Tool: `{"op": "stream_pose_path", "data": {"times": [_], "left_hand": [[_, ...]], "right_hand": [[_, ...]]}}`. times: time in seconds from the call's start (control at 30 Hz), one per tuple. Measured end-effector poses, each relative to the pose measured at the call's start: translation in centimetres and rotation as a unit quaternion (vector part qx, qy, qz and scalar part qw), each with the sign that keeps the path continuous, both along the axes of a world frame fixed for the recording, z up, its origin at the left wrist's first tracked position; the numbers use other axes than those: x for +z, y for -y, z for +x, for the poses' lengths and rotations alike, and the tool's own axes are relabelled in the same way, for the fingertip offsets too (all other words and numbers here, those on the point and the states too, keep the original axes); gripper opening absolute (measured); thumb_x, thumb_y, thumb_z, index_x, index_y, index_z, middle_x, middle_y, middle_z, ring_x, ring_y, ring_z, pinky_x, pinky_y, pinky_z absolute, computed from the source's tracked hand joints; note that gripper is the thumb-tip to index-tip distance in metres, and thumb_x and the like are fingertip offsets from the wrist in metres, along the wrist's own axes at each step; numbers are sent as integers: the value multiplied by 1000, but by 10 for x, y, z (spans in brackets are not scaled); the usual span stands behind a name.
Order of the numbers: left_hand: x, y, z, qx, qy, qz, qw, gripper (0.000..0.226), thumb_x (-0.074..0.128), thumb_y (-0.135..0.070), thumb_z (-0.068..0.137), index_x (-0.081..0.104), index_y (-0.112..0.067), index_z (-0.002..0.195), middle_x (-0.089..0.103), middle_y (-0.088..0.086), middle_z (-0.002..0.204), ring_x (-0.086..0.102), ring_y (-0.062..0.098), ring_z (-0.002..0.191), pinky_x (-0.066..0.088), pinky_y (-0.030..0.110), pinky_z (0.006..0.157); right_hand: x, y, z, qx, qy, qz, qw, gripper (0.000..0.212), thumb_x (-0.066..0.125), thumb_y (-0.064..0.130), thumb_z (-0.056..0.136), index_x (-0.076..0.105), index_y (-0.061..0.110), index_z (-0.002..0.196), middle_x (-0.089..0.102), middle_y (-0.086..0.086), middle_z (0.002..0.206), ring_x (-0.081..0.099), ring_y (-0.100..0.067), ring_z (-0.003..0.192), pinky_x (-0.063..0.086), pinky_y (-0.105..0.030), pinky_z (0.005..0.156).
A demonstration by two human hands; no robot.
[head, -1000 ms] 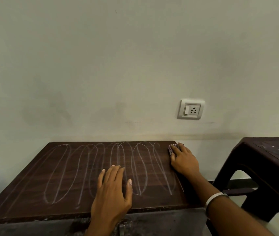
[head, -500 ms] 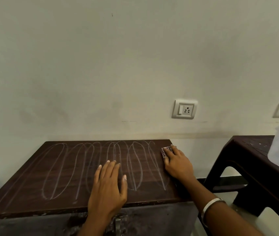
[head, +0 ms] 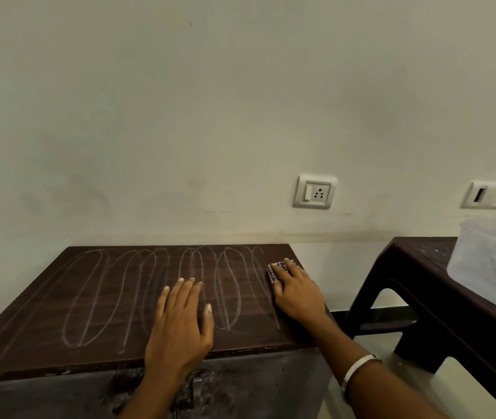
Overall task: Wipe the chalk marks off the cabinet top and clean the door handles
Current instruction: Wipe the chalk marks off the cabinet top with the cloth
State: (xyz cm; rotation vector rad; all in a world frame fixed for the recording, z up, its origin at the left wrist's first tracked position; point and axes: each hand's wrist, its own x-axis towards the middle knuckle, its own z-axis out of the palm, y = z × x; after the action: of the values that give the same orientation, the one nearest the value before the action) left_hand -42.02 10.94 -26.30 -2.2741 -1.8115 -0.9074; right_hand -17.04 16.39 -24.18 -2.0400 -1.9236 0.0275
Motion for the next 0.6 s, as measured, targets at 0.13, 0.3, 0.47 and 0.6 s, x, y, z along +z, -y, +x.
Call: {"op": "stream_pose_path", "data": {"times": [0.13,0.3,0.47,0.6], "left_hand": [[0,-1,0,0,1,5,1000,65,20,-49,92,48,-13,138,46,4,145,31,17,141,14,41,120],[0,-1,0,6,-6,6,1000,64,21,-48,93,50,-12,137,48,5,144,33,19,140,13,40,119],[-1,0,0,6,-12,6,1000,63,22,-47,93,50,-12,136,49,5,143,34,19,139,14,41,119],[0,1,0,7,-6,8,1000,63,22,-47,93,50,-11,136,49,6,142,33,19,140,15,42,119]], "right_hand": [[-2,5,21,-54,1,16,998,50,33,42,99,33,35,149,23,1,161,27,-22,144,30,-41,115],[-3,6,17,-78,4,16,997,52,32,42,98,33,33,149,23,0,160,24,-22,145,28,-41,115],[-4,18,-4,-42,11,17,999,51,32,43,99,30,35,150,19,1,162,20,-22,147,23,-41,118],[-3,26,-4,-10,6,14,1000,50,32,45,100,29,38,150,19,3,162,24,-21,146,24,-41,117]]}}
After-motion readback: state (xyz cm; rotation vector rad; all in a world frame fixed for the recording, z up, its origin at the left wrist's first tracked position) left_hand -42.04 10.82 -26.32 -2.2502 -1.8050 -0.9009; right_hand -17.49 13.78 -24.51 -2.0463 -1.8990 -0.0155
